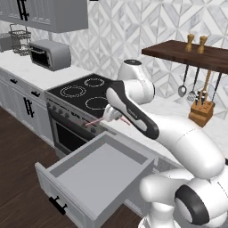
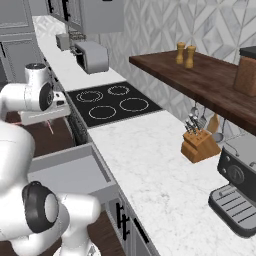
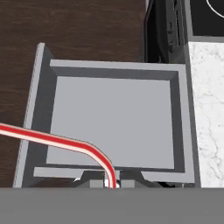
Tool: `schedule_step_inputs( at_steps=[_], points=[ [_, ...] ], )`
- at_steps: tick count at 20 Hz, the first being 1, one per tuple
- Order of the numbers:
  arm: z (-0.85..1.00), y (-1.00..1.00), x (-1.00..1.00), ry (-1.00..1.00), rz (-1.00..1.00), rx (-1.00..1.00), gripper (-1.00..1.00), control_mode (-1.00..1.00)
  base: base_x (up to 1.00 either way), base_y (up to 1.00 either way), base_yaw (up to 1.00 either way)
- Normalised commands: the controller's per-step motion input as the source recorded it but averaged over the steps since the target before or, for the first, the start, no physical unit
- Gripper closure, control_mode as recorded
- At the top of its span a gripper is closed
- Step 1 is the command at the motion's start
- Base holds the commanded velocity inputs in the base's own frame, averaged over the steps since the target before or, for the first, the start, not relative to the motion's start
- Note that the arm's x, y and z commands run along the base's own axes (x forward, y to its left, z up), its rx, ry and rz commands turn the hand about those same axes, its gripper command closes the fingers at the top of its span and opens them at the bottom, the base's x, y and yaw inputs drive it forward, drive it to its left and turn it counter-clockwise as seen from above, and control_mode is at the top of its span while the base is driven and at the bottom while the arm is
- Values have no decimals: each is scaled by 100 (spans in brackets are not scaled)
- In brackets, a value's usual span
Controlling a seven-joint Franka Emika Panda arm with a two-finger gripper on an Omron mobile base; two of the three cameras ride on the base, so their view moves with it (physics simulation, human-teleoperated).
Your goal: Take a straw from the drawer in front and place it inside the glass cup on the dining counter.
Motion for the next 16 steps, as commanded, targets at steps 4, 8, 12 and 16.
schedule_step_inputs(
  at_steps=[4,8,12,16],
  points=[
    [0,-28,-19,4,-4,0,100,-100,0,0,0],
    [0,0,0,0,0,0,100,100,-92,-7,-11],
    [0,0,0,0,0,0,100,100,-100,4,-12],
    [0,0,0,0,0,0,100,100,-100,54,-2]
  ],
)
